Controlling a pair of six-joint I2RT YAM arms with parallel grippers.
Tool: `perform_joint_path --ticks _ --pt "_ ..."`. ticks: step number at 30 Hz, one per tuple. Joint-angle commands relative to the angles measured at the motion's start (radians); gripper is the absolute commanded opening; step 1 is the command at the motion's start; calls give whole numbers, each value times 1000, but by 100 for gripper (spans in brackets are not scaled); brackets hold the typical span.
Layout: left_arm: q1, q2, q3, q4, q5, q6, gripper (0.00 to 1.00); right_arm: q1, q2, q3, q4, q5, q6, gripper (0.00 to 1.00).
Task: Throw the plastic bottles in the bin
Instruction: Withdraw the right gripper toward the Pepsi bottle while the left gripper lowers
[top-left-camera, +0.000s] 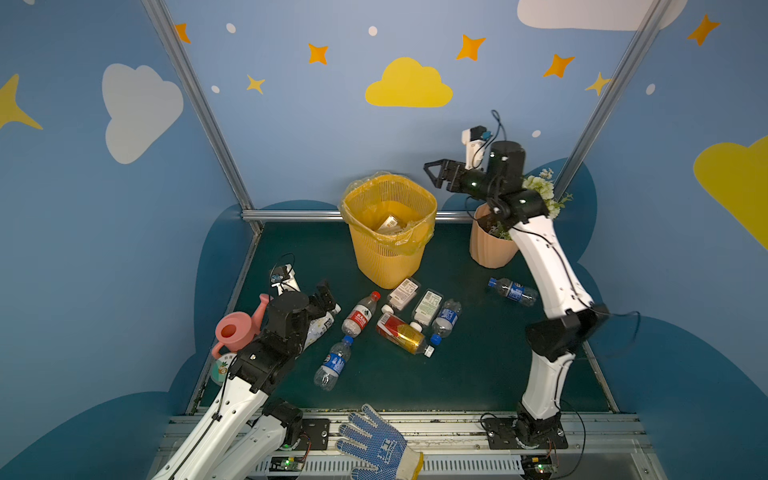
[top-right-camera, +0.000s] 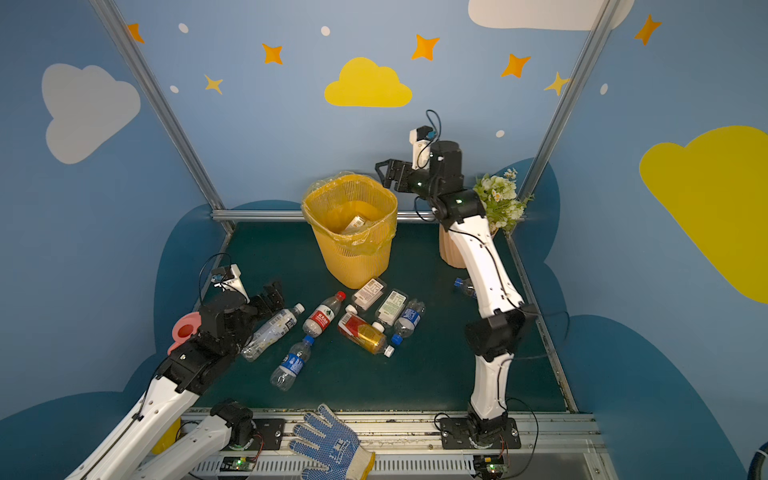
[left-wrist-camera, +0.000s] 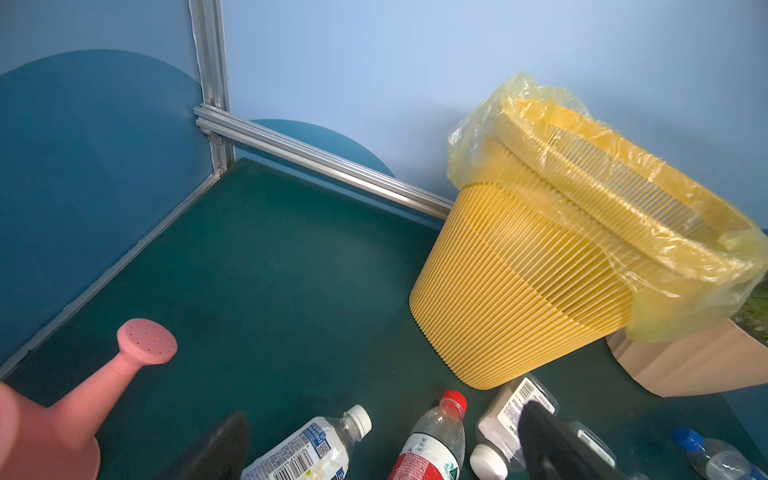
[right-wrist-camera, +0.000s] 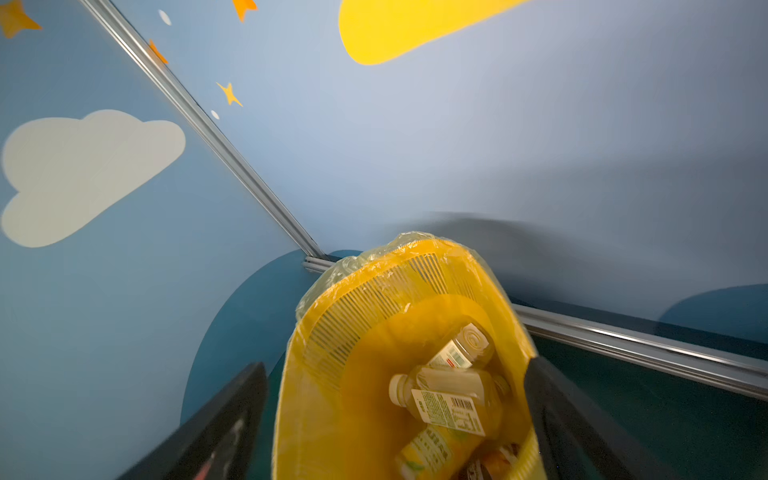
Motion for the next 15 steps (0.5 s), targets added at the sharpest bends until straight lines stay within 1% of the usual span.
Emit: perform_joint_path --ticks 1,4,8,11,15 --pt "3 -7 18 -7 32 31 100 4 -191 -139 152 31 -47 94" --pt "3 0 27 -21 44 38 100 3 -273 -282 161 59 -81 94" --pt "3 4 24 -44 17 32 100 -15 -378 -492 170 102 -90 94" --pt "3 5 19 -57 11 26 100 -33 -442 -629 154 127 -62 94" --pt "5 40 29 -98 -8 6 100 -56 -526 -846 178 147 -1 94"
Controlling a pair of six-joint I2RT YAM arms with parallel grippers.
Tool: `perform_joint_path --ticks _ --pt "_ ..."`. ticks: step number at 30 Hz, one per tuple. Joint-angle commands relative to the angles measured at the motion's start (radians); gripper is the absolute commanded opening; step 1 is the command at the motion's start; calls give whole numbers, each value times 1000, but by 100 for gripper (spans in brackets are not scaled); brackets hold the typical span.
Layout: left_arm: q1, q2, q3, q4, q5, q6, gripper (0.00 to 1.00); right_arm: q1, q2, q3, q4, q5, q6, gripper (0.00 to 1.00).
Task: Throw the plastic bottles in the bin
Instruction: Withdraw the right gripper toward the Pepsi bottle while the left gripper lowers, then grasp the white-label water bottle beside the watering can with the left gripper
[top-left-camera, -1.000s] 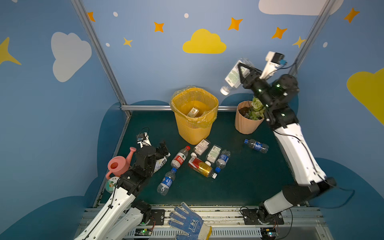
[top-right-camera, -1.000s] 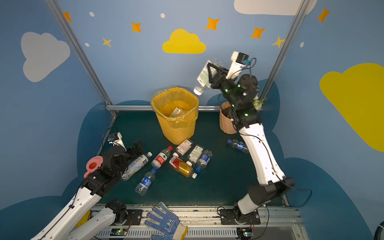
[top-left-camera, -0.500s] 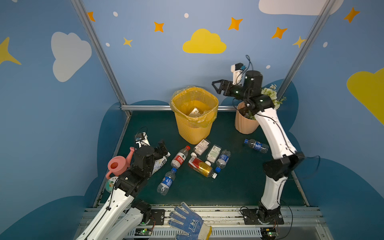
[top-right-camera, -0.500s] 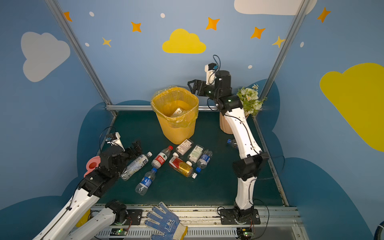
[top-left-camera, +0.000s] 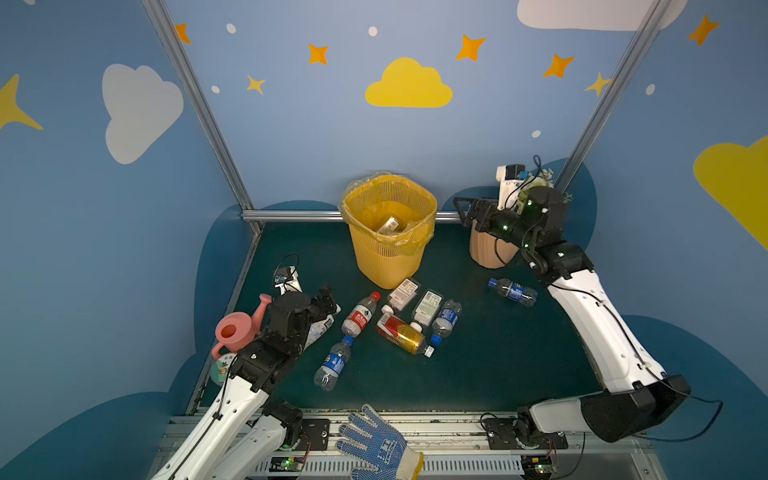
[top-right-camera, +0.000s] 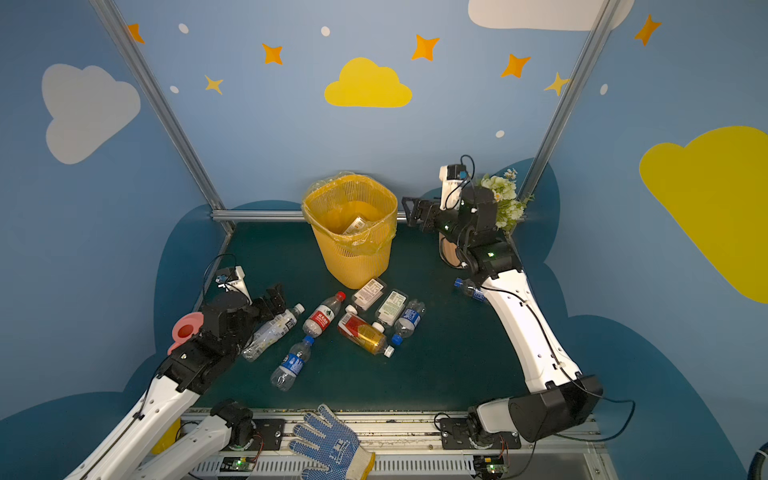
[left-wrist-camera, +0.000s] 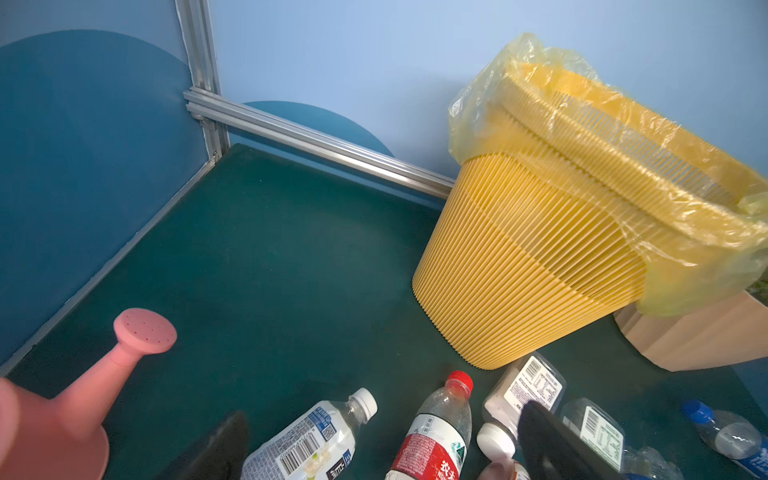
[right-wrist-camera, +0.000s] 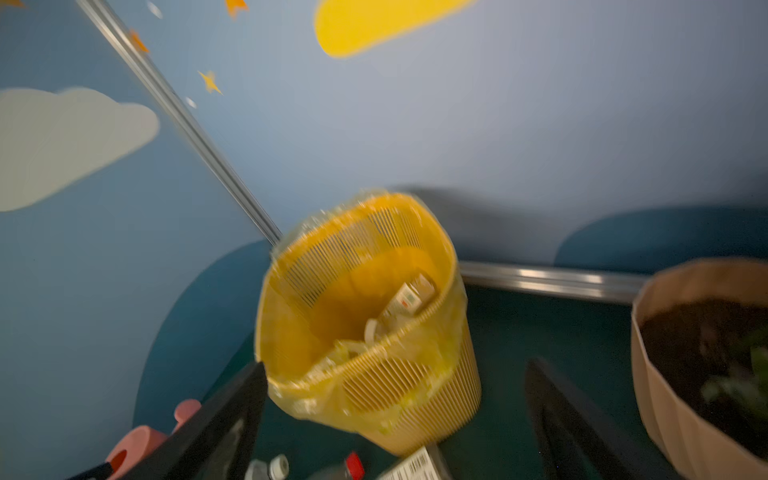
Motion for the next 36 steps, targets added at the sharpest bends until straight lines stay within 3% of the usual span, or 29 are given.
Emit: perform_joint_path --ticks 1,6,13,25,36 --pt "4 35 35 -71 -26 -10 100 -19 -73 -141 -3 35 58 94" --pt "26 127 79 -189 -27 -17 100 -51 -148 -331 -8 52 110 94" --pt "102 251 77 -280 75 -59 100 -107 -226 -474 -18 68 167 94" --pt "221 413 50 -324 271 -23 100 -163 -256 -554 -19 50 205 94" --pt "230 459 14 -341 266 -6 100 -212 -243 -586 -5 12 220 95"
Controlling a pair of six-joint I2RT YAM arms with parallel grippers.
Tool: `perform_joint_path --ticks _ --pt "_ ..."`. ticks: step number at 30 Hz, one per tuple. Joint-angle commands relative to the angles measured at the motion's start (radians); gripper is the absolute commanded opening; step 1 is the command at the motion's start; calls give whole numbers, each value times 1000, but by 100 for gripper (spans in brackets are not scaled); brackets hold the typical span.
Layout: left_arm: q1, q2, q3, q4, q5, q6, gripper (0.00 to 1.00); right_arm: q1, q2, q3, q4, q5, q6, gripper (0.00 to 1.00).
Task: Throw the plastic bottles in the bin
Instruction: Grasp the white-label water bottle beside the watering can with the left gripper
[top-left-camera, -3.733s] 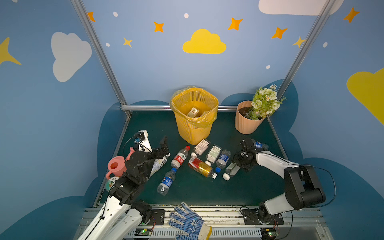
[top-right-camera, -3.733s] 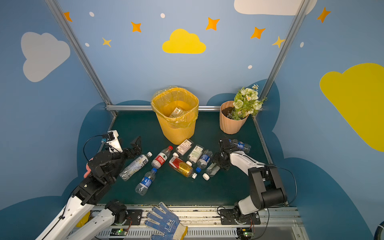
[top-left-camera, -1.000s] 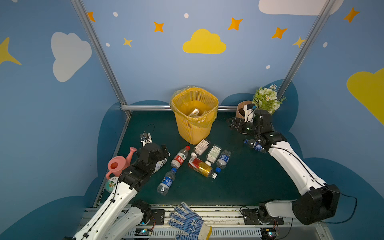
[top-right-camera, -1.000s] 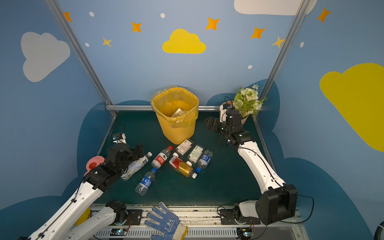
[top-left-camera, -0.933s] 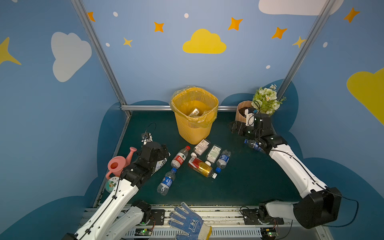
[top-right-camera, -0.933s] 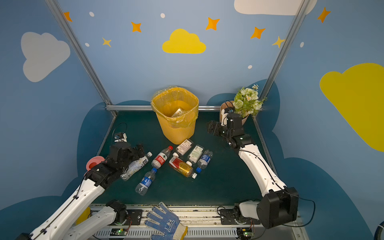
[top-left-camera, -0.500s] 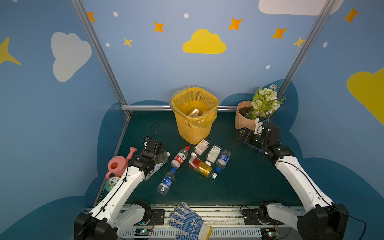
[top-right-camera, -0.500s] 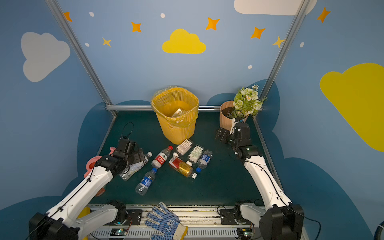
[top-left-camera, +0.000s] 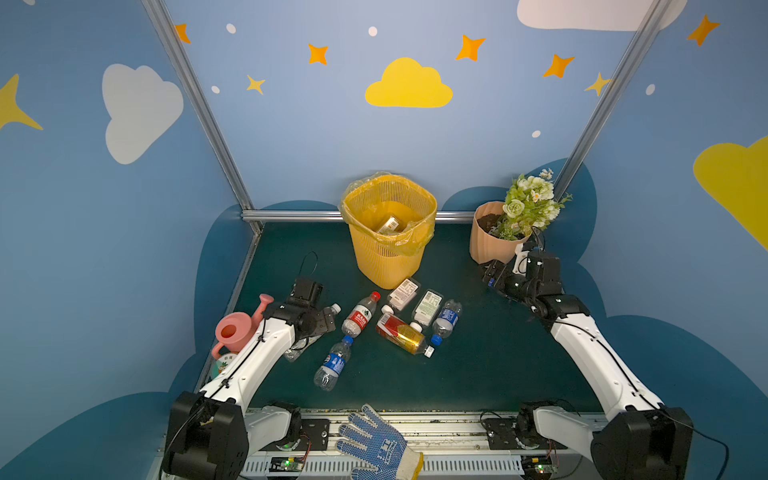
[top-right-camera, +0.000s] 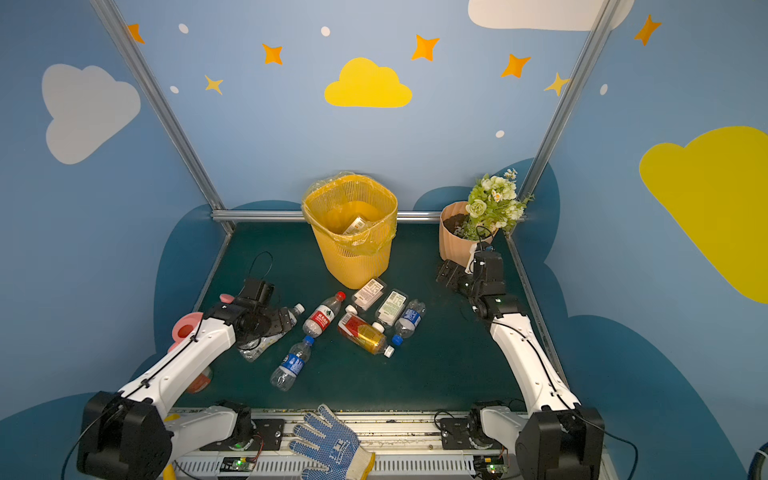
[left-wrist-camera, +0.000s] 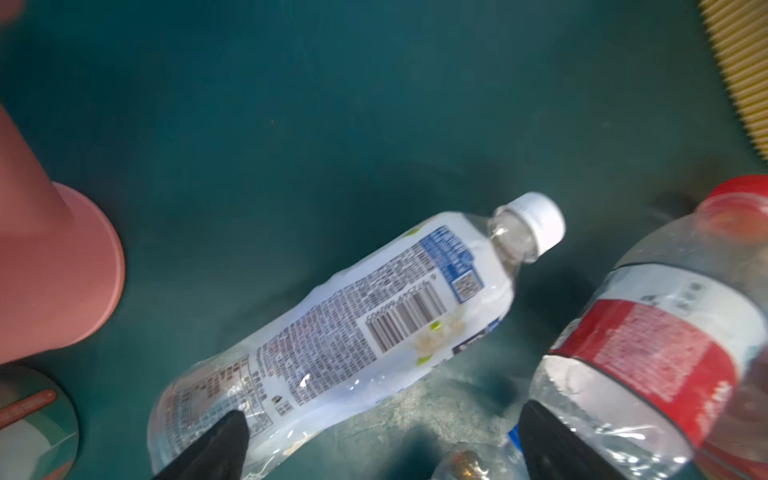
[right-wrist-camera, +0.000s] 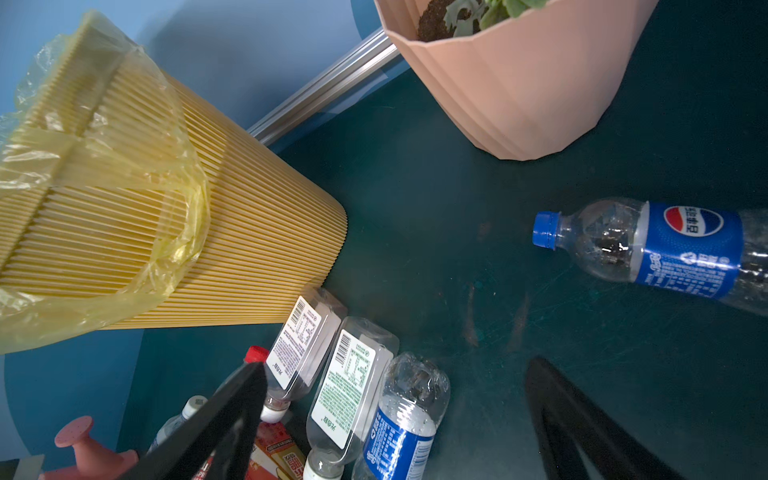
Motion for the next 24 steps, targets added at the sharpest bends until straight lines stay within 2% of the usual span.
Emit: perform_joint_path --ticks 1,8,24 --pt "7 9 -15 -18 -10 15 100 -14 -3 -8 20 -30 9 95" --pt "26 53 1 -10 -67 38 99 -37 9 -15 26 -49 22 95" --pt "35 225 60 -22 -15 69 94 -122 36 -34 44 -114 43 95"
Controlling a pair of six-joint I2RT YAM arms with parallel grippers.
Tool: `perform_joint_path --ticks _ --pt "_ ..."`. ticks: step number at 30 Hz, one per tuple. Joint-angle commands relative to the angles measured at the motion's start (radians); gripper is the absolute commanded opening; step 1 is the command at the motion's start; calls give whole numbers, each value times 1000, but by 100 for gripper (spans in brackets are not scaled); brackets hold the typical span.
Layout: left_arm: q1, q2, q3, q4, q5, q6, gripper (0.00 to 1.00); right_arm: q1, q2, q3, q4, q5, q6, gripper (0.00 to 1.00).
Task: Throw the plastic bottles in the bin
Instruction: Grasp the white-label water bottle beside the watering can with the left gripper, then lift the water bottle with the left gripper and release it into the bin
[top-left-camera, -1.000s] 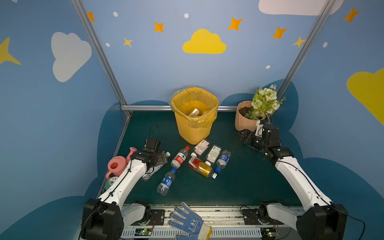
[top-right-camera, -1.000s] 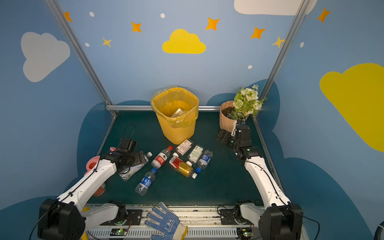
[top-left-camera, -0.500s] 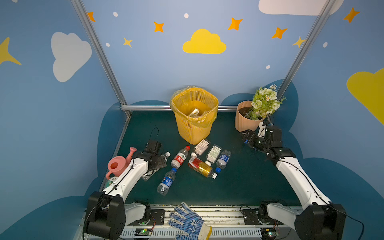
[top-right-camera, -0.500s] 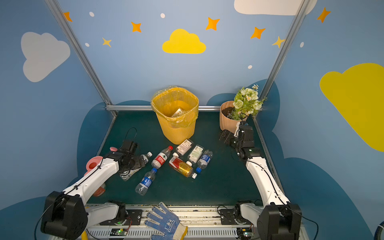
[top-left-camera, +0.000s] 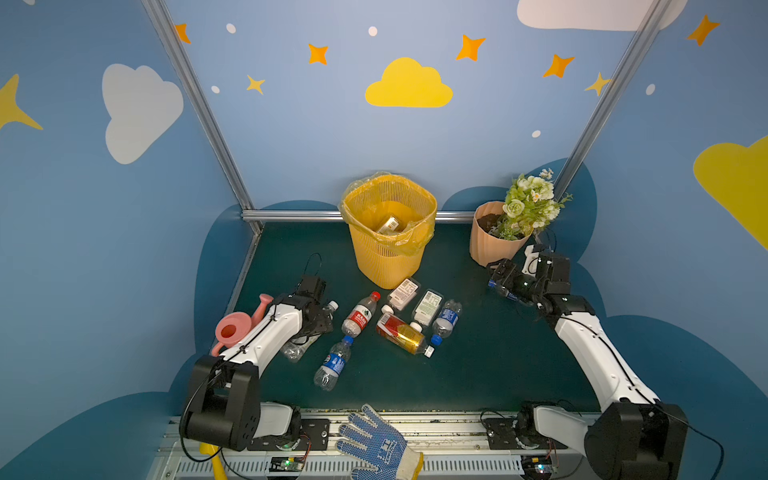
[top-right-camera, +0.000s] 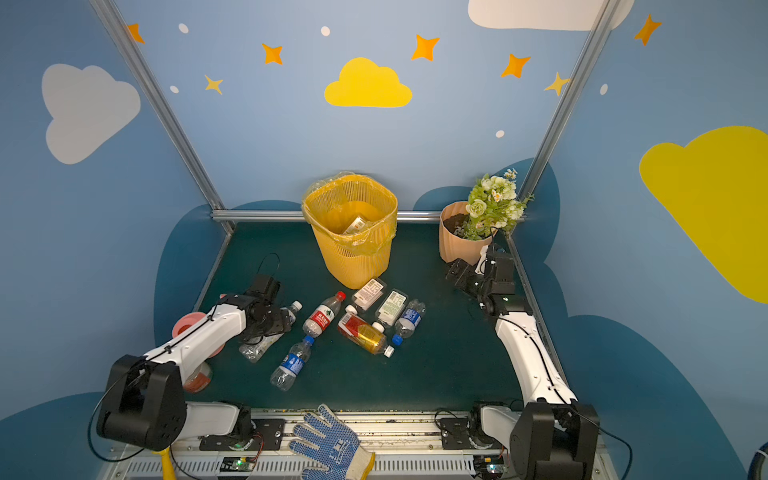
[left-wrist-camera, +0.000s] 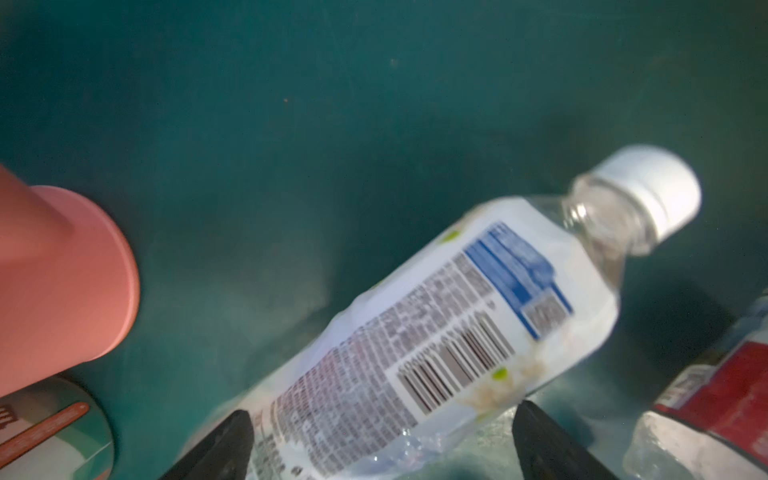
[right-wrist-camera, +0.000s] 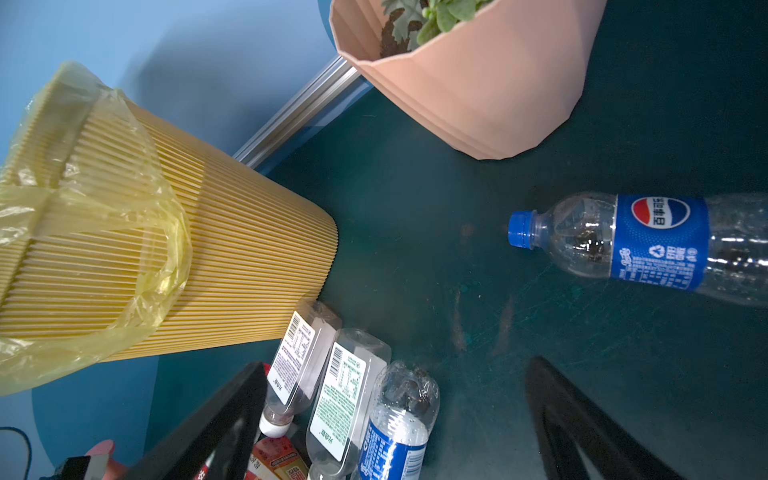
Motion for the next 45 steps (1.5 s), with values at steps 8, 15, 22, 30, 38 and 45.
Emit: perform_joint_path --ticks 8,15,22,30,38,45 --pt "11 124 50 -30 53 13 88 -49 10 -33 29 -54 23 95" --pt "12 179 83 -6 48 25 72 -73 6 -39 21 -71 26 95" --pt "12 199 108 2 66 46 56 -84 8 -40 17 -83 29 95" --pt "12 103 111 7 57 37 49 -98 -12 -39 7 -80 28 95" --pt "11 -157 134 87 70 -5 50 -98 -19 -50 51 -157 11 94" --pt "12 -382 147 255 68 -10 51 -90 -45 -62 59 -189 -5 93"
